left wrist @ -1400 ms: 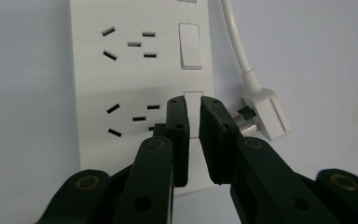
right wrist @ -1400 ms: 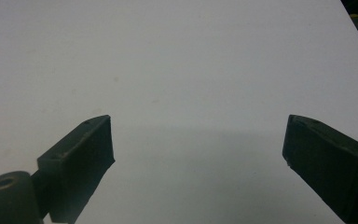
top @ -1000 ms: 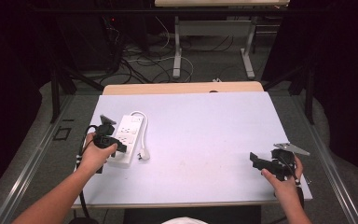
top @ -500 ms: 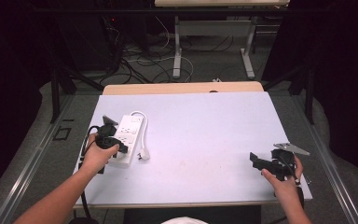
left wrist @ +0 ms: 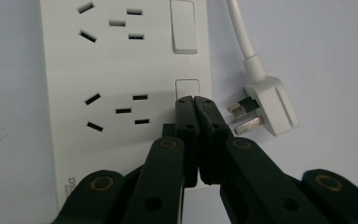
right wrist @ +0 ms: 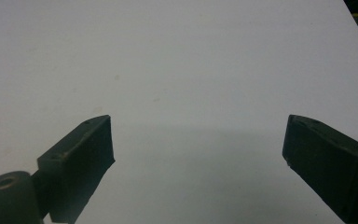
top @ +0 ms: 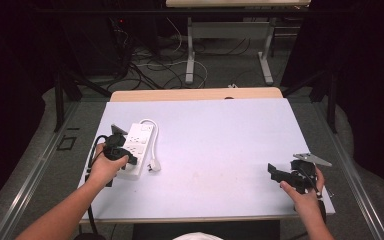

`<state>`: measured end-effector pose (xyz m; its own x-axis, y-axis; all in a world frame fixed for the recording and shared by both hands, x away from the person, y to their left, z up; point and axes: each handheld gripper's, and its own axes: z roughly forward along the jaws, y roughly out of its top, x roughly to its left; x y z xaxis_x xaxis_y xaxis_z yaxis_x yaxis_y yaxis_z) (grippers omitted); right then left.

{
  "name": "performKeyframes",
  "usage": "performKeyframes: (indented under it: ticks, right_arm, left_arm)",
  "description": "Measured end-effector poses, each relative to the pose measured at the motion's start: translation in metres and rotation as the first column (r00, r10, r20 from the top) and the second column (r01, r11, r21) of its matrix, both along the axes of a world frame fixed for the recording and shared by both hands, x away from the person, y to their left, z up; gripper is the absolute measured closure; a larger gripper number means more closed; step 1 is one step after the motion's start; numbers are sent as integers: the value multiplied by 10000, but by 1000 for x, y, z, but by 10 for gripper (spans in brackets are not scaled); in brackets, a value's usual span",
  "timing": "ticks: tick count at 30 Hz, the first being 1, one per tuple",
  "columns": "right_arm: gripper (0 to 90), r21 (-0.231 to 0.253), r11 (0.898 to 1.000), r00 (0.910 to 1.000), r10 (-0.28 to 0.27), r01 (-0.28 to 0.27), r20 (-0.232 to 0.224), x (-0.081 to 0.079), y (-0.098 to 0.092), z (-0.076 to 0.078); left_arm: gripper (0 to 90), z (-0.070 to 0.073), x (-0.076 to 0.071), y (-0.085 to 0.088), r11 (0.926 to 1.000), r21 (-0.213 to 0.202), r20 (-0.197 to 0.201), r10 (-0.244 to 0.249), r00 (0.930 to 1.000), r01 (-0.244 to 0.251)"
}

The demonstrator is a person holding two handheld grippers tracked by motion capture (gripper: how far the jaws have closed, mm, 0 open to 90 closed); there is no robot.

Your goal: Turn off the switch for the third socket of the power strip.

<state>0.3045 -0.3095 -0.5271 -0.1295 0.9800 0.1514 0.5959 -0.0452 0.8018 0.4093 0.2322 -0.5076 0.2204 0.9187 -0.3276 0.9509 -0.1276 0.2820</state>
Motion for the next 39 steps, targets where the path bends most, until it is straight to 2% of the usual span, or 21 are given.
performKeyframes:
  ticks: [1, 11, 13, 14, 18, 20, 23, 30, 35, 36, 39]
  right_arm:
    - [79, -44, 10000, 9999, 19, -19, -102, 0, 0, 1]
    - [79, -18, 10000, 10000, 31, -31, -16, 0, 0, 0]
    - [79, -53, 10000, 9999, 30, -30, -106, 0, 0, 0]
    - [79, -15, 10000, 10000, 24, -24, -11, 0, 0, 0]
    - [79, -61, 10000, 10000, -59, 59, 81, 1, 1, -1]
    - [79, -57, 10000, 10000, -35, 35, 52, 1, 1, -1]
    - [79, -21, 10000, 10000, -69, 69, 56, 1, 1, -1]
    - [79, -34, 10000, 9999, -9, 9, -132, 0, 1, 0]
    - [79, -48, 10000, 9999, 23, -23, -141, 0, 1, 0]
    - [79, -24, 10000, 10000, -66, 66, 8, 1, 2, -1]
    - [79, -9, 10000, 10000, 40, -40, -65, 1, 1, -1]
  left_arm:
    - [890, 0, 0, 0, 10000, -14, 12, 37, 10000, -37]
    - [894, 0, 0, 0, 10000, -31, -27, 46, 10000, -46]
    - [895, -1, 1, 0, 10000, -18, -103, 27, 9999, -28]
    - [895, -1, 0, -1, 9998, -95, -139, 185, 9997, -186]
    - [895, -1, 1, -2, 9997, -123, -194, 212, 9996, -214]
    - [895, -1, 1, 1, 10000, -66, -171, 22, 9999, -23]
    - [895, -3, 0, 0, 9998, -143, -348, 150, 9993, -155]
    - [895, -3, 0, 0, 9998, -142, -342, 159, 9993, -164]
    - [896, -4, 0, 0, 9997, -176, -285, 159, 9995, -164]
    - [895, -4, 0, 0, 9997, -193, -284, 158, 9995, -164]
    - [896, -4, 0, 1, 9997, -197, -253, 120, 9996, -125]
